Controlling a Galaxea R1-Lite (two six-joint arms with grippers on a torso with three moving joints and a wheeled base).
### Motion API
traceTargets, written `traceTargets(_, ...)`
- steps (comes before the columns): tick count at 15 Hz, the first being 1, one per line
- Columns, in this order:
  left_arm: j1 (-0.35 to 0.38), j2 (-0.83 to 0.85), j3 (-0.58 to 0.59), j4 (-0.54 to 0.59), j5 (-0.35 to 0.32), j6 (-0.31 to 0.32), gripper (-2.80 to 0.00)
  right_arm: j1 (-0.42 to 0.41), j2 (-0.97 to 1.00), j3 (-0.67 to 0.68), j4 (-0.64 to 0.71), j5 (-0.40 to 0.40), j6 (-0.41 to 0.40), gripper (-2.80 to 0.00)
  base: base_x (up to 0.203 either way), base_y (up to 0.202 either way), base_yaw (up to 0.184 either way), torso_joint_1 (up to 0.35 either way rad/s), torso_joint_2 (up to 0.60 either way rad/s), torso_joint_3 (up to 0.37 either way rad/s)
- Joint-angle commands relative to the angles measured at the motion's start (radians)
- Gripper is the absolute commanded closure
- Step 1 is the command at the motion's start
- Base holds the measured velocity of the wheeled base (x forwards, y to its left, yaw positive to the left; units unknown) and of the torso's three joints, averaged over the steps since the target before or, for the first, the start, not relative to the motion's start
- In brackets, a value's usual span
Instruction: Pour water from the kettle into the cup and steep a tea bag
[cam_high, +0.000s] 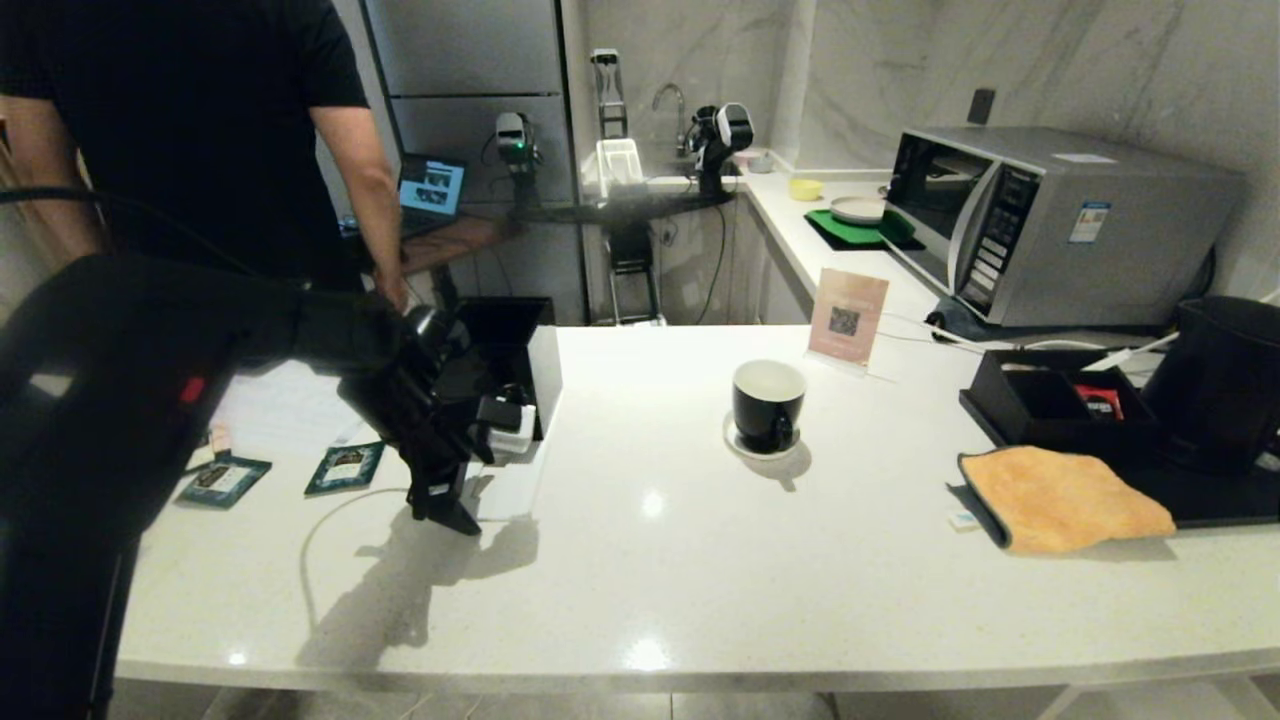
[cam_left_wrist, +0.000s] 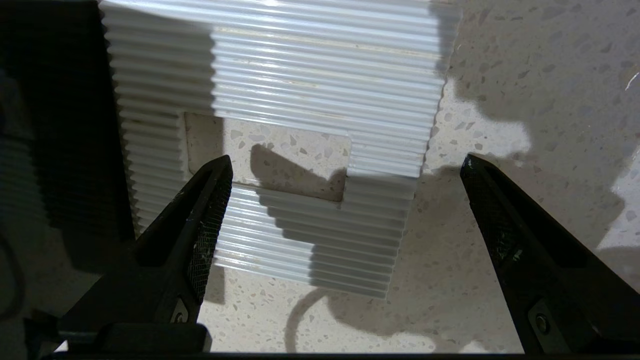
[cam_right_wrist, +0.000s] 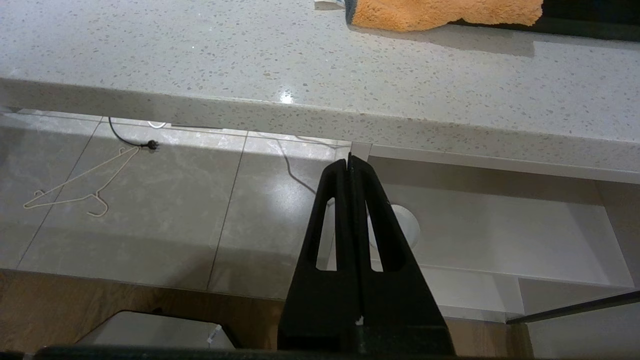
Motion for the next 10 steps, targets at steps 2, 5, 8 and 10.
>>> traceTargets(2,0.001,0.028,0.002,0.005,0.011,0.008,-2.8,0.0,0.001,0.0,0.0,0.0,-0.001,0.0,0.0,0.0,0.0,0.0,0.0,0.0)
traceTargets(5,0.001,0.036,0.003,0.006,0.014,0.008,-2.8,0.0,0.001,0.0,0.0,-0.001,0.0,0.0,0.0,0.0,0.0,0.0,0.0,0.0)
traceTargets(8,0.0,0.033,0.009,0.013,0.028,0.009,-2.8,0.0,0.001,0.0,0.0,0.0,-0.001,0.0,0.0,0.0,0.0,0.0,0.0,0.0)
traceTargets(10,-0.003,0.026,0.017,0.019,0.028,0.008,-2.8,0.0,0.001,0.0,0.0,0.0,-0.001,0.0,0.0,0.0,0.0,0.0,0.0,0.0)
